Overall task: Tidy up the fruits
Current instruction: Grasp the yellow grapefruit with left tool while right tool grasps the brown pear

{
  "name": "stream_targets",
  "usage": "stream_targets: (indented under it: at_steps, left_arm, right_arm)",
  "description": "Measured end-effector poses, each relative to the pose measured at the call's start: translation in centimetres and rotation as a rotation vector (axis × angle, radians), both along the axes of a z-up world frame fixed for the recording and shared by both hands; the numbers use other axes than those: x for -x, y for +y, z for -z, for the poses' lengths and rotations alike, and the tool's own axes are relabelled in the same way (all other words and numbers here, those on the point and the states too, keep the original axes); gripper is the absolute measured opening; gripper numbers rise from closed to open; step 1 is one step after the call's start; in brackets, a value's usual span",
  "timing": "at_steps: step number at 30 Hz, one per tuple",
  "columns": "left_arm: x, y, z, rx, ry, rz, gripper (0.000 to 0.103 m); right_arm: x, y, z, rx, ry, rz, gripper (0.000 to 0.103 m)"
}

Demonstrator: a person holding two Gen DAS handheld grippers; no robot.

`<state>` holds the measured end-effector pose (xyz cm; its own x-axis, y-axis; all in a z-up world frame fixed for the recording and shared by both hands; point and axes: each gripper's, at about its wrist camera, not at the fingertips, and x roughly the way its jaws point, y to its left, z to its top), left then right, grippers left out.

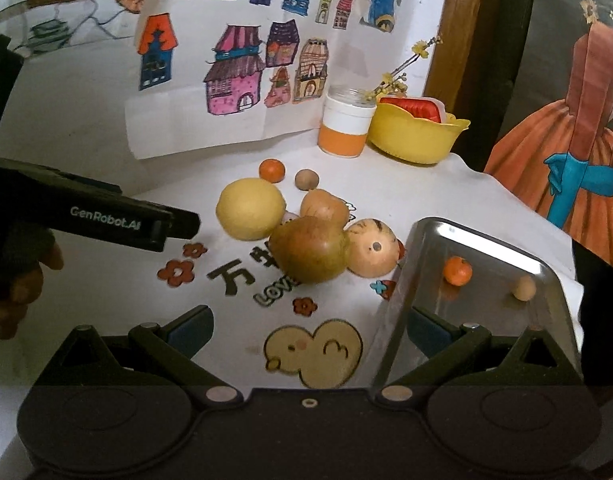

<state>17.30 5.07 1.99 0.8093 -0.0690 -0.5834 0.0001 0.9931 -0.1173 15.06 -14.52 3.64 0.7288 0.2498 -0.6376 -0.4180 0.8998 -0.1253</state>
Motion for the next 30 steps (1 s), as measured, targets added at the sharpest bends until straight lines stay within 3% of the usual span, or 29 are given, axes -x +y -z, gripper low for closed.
stream_targets:
  at_steps: [9,23,28,30]
  left_arm:
    - [-4.1,-0.8,0.6,0.031,0.015,0.024,0.102]
    - [-7.1,-0.7,2.0,0.117,0.081,0.055,0.102]
    - [-7.3,-1.0,2.2,0.135,0.08,0.069,0.091]
    - [-7.1,-1.0,2.1,0.149,0.076,0.082,0.08]
  right_arm:
    - [-3.1,1.9,1.2,-0.018,-0.044,0.027,0.102]
    - [-5.4,2.8,2.4,0.015,-0.075,0.044,0.08]
    - [-5.1,3.1,2.8,0.025,-0.079,0.033,0.068]
    - [-4.8,3.2,2.8,0.046,-0.094,0.026,0.064]
